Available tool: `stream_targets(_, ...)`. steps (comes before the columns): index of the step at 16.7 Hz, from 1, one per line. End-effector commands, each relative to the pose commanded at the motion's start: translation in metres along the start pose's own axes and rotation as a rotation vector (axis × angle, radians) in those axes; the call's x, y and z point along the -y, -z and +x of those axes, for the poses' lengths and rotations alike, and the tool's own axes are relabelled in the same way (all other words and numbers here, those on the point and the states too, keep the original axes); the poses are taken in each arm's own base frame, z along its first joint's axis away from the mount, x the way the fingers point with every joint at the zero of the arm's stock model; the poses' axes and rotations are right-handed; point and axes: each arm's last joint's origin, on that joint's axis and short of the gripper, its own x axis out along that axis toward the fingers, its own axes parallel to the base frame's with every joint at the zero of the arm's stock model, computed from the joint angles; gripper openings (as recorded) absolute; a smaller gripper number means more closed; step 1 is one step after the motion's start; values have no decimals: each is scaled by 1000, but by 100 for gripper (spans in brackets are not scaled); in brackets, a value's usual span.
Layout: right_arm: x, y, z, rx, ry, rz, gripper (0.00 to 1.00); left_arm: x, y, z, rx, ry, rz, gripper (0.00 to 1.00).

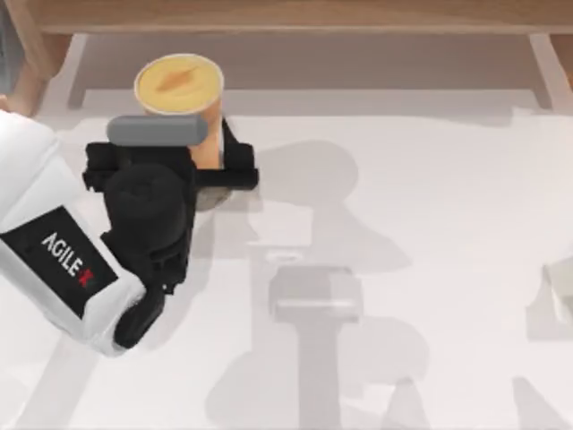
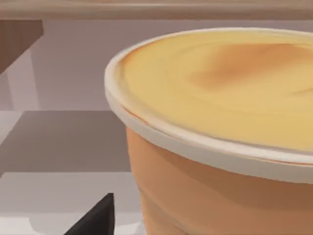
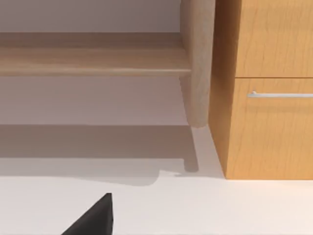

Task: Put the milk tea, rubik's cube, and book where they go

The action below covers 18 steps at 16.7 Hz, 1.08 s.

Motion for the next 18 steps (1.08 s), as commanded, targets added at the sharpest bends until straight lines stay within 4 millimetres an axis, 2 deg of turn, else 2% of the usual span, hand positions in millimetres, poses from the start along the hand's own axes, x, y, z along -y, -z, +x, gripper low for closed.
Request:
stream_targets(5,0,0,0,0,0,0,100,-1,-1,0,-10,-4,5,100)
stream_targets(12,0,0,0,0,0,0,100,-1,-45,-19,3,-3,-2,100)
stream_targets(18,0,0,0,0,0,0,100,-2,-48,-21,0,-7,-1,100)
